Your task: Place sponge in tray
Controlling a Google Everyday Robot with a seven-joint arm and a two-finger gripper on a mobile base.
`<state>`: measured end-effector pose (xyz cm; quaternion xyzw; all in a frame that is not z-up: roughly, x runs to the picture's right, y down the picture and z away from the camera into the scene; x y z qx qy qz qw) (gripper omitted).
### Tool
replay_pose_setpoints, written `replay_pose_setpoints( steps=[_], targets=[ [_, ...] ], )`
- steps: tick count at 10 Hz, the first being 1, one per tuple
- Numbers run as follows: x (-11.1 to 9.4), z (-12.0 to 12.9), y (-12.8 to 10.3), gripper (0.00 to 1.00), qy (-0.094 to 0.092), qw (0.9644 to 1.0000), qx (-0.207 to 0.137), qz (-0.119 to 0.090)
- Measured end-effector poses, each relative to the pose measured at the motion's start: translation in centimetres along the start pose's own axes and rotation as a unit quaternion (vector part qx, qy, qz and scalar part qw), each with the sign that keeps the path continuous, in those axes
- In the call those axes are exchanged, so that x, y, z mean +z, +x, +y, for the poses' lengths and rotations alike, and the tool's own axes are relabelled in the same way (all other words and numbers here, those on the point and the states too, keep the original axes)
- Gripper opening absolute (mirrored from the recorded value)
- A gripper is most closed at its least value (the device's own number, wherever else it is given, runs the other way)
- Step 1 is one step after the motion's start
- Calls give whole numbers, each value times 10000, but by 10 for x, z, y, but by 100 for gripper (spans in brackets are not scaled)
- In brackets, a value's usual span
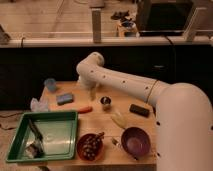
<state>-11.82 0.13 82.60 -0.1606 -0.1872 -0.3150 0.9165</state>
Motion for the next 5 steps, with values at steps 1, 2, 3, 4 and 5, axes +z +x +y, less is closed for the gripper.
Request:
replay_pose_setpoints(
  steps=[1,2,3,4,5],
  targets=[
    [3,-4,-1,80,21,10000,-26,-24],
    [6,-7,-3,80,41,10000,-58,-53],
    [10,-12,-5,80,59,9999,-93,-88],
    [12,-14,-6,80,75,9999,-107,-111],
    [15,-17,-6,80,91,9998,-123,-120]
  ],
)
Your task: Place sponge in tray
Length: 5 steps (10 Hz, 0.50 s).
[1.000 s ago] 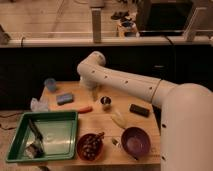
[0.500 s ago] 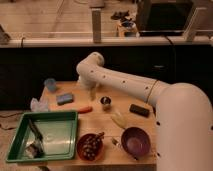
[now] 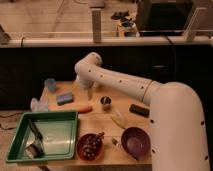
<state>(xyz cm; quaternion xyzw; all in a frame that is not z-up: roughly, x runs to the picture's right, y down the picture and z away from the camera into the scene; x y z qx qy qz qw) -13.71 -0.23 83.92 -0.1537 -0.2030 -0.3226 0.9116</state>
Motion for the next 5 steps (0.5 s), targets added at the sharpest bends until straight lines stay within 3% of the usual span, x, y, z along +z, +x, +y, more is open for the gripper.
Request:
replay_pose_setpoints(
  steps=[5],
  targets=[
    [12,-16,-9,80,45,9998,-168,-79]
  ],
)
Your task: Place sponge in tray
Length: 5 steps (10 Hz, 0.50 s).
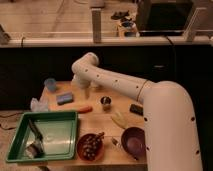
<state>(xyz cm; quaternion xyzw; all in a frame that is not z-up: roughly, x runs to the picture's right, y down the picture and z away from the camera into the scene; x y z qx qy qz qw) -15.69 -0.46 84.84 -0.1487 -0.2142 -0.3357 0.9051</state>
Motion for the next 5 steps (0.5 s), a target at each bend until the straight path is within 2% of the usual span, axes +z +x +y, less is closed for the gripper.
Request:
replay_pose_setpoints(
  steps=[5],
  targets=[
    [15,-20,-7,80,24,9996,-289,-55]
  ],
)
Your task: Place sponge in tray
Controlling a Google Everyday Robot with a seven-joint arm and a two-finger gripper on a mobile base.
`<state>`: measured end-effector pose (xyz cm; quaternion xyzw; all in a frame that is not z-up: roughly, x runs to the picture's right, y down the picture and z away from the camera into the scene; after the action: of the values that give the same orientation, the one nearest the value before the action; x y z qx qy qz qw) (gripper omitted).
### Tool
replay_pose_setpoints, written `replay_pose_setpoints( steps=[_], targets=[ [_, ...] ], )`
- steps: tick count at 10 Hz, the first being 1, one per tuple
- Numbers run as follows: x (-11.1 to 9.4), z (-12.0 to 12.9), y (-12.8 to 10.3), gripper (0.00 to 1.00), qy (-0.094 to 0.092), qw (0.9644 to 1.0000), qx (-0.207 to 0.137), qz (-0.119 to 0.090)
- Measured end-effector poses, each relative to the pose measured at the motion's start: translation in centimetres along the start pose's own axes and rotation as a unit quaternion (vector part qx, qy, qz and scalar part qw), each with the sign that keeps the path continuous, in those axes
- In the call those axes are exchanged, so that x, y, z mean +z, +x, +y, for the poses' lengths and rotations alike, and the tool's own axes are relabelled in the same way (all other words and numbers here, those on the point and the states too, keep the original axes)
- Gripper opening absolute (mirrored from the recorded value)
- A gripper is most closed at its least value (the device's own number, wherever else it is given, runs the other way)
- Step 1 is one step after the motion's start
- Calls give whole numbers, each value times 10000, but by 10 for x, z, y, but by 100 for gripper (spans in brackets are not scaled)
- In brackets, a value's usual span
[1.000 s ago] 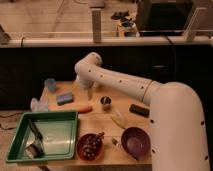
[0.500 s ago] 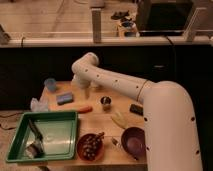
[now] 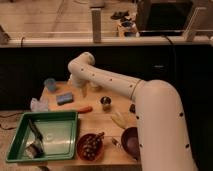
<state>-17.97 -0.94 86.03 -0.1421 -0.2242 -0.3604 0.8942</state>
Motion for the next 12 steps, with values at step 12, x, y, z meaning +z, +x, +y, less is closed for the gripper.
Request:
replay_pose_setpoints(
  steps=[12],
  targets=[
    [39,-22,5,80,1,9991,-300,-294]
  ],
)
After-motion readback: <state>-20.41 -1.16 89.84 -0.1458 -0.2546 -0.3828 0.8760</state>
